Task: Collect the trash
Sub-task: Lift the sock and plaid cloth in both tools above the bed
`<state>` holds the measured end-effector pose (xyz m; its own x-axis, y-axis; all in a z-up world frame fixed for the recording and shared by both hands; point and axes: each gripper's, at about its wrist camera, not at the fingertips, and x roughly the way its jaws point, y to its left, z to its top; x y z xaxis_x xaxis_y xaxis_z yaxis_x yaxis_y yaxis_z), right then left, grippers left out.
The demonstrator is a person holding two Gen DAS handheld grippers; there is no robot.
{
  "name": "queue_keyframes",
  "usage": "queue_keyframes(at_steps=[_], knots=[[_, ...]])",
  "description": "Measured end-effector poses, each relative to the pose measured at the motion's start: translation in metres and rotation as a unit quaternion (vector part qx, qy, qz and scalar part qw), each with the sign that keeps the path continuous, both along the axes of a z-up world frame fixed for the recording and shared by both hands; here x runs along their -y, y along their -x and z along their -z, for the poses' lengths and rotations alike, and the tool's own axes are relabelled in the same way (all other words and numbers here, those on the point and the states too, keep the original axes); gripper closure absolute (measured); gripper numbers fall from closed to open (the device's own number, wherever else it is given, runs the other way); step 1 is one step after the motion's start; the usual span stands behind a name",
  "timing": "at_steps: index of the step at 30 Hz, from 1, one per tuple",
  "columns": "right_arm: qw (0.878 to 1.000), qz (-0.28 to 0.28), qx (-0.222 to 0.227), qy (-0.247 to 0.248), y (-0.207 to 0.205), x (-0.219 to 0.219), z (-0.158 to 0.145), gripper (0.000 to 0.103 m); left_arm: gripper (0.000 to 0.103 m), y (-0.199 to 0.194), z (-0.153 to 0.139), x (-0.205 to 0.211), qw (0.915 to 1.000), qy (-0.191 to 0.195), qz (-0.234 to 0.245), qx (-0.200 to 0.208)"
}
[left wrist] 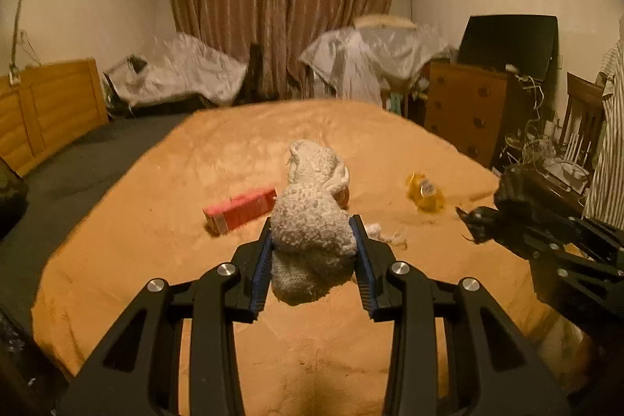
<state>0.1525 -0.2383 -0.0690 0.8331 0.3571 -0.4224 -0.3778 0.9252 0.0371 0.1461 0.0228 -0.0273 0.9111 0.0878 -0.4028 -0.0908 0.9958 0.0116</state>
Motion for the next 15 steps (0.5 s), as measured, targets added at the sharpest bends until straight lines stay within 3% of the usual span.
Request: queue_keyframes(at_steps=[7, 15], knots=[[0.999, 0.020, 0.032, -0.004, 0.020, 0.006, -0.023, 0.064, 0.067, 0.014, -0.015, 0.018, 0.9997, -0.009, -0.007, 0.023], [0.999, 0.025, 0.037, -0.004, 0.037, 0.015, -0.037, 0.064, 0.067, 0.019, -0.016, 0.026, 0.9997, -0.010, 0.002, 0.023]])
